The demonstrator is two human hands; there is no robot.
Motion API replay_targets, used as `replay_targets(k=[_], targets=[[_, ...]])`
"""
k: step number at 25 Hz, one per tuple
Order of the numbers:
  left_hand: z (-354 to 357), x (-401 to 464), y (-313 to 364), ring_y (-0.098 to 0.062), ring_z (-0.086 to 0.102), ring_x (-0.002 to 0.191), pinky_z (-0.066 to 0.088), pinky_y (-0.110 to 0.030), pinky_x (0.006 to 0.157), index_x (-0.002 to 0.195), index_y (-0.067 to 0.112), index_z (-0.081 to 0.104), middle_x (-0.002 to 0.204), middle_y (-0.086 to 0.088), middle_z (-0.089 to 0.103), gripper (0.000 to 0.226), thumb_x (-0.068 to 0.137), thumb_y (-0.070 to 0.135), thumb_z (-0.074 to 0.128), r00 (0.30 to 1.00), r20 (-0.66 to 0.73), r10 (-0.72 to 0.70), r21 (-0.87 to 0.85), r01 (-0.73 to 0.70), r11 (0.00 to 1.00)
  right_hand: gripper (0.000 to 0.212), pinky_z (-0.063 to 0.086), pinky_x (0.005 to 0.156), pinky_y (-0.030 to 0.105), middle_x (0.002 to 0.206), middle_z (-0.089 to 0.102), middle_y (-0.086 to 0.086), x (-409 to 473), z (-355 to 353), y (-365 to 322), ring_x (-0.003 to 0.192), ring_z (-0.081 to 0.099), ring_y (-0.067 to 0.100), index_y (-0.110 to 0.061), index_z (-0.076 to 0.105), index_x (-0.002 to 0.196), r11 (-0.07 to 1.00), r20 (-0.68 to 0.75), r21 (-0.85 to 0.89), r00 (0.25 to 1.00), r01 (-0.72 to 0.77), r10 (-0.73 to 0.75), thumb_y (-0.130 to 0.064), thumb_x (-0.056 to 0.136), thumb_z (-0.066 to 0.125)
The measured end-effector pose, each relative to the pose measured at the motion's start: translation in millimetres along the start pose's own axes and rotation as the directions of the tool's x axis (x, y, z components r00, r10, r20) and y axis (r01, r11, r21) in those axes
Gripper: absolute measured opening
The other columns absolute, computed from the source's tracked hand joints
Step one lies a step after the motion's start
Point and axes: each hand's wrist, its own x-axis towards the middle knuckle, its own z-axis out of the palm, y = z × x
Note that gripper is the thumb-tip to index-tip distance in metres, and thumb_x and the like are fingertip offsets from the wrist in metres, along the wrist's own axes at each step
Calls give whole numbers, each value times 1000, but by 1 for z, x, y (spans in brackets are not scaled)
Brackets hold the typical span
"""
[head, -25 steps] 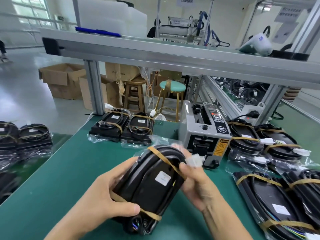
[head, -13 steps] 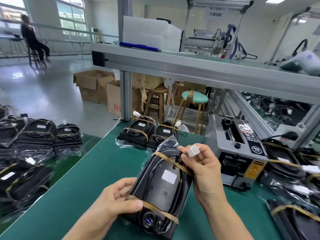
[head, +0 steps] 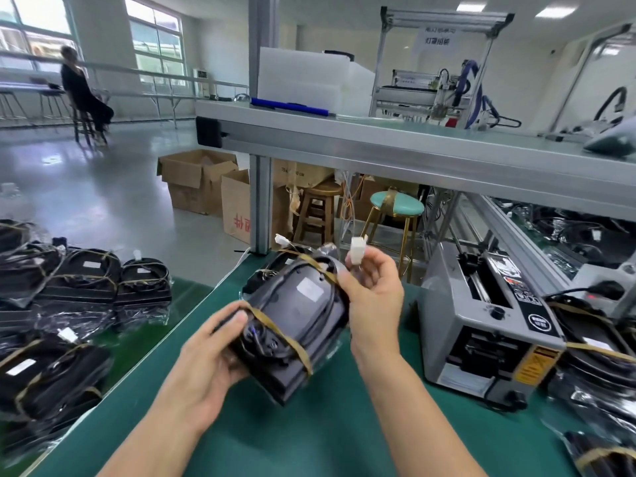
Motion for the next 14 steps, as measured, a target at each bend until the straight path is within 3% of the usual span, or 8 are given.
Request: replay_targets(k=[3,7,10,14], targets=[[-7,41,26,-17,70,69,59,-33,56,102,18,62,87,-6,71,29,74,24,61,998,-59,10,-105,-17,994,58,43,89,13,121,52,-21,-9,-15,0,113,48,-9,-34,48,126,976,125,-219,991,-17,45,0,83,68],[-42,79,47,-14,72,67,60,-34,61,98,19,59,81,-1,74,16,88,31,58,978,-187,-89,-252,40,967,54,42,88,11,110,66,-16,-60,-64,24,102,60,-4,-34,58,110,907,272,-410,936,-98,225,7,77,71],[-79,77,41,-13,71,63,60,-32,61,96,19,60,74,1,74,17,89,35,57,945,-291,-149,-232,81,969,57,42,79,6,102,69,-12,-82,-95,40,96,62,0,-34,57,103,849,270,-495,897,-184,351,11,73,72],[-106,60,20,-21,70,75,57,-40,69,95,16,63,93,-7,69,15,89,29,61,902,-368,-226,-132,190,973,55,36,88,6,105,67,-13,-82,-111,46,106,59,1,-37,56,103,784,267,-611,902,-113,339,6,73,72]])
